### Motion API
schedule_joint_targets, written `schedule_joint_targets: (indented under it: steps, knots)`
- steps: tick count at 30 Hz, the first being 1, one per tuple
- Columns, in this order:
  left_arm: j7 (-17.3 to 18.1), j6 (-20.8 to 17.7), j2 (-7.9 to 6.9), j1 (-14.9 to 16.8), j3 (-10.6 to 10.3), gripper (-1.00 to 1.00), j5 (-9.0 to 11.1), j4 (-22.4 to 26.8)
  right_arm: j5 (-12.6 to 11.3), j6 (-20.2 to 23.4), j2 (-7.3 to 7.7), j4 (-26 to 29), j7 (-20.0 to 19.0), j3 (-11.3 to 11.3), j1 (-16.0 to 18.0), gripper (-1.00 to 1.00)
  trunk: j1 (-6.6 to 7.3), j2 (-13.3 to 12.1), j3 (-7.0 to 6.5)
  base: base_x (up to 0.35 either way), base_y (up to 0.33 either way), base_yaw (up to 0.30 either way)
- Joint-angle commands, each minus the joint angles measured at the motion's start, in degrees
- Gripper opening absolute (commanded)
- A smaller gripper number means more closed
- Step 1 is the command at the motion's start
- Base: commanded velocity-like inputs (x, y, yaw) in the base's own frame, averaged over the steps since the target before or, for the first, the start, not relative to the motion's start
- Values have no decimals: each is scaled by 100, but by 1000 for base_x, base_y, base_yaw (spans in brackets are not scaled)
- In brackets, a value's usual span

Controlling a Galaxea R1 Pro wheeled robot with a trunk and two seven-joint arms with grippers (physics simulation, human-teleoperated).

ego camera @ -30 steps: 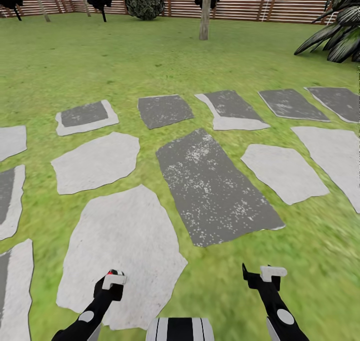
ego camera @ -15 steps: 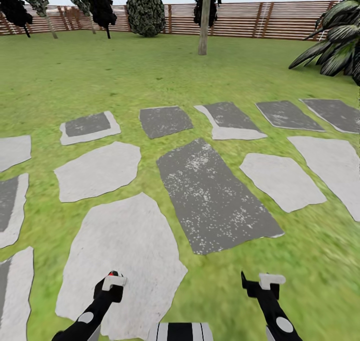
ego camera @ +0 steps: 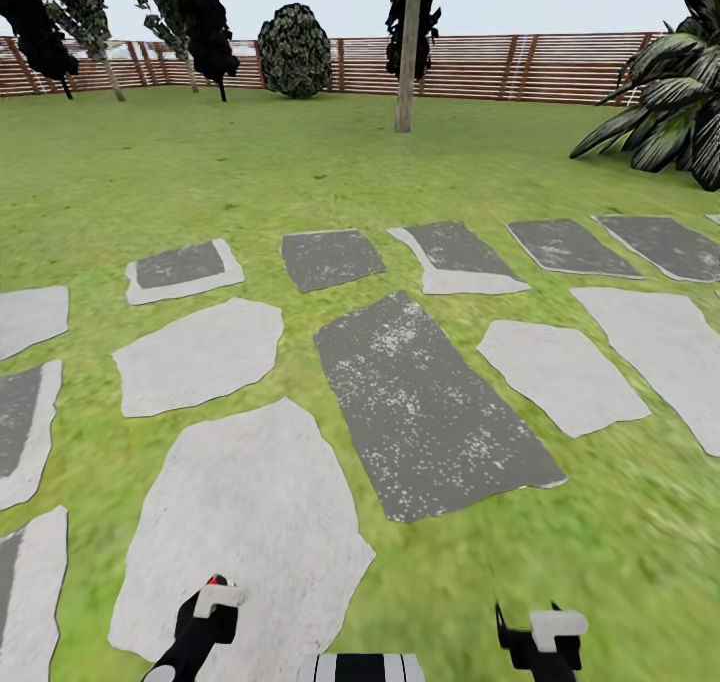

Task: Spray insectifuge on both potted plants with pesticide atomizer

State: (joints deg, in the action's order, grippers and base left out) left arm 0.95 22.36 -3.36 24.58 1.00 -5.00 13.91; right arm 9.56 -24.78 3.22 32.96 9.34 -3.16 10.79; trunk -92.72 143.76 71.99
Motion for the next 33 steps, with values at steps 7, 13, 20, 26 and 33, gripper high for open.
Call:
schedule_joint_targets:
  steps: [7,13,20,26,33]
  knots:
    - [2,23,23,3,14,-100,-54,39,55,-10,-5,-206,33,-1,2,100,1,1,4,0,0,0]
    - [2,23,27,3,14,-100,-54,43,55,-10,-6,-219,33,-1,2,100,1,1,4,0,0,0]
    - [2,23,30,3,14,-100,-47,38,55,-3,-12,-226,28,-1,2,100,9,-3,-63,0,0,0]
    - [2,23,36,3,14,-100,-49,22,55,-1,-55,-350,25,5,2,100,24,-11,-196,0,0,0]
    - [2,12,37,3,16,-100,-46,32,55,-1,-108,-385,24,0,2,100,42,-20,-366,0,0,-107]
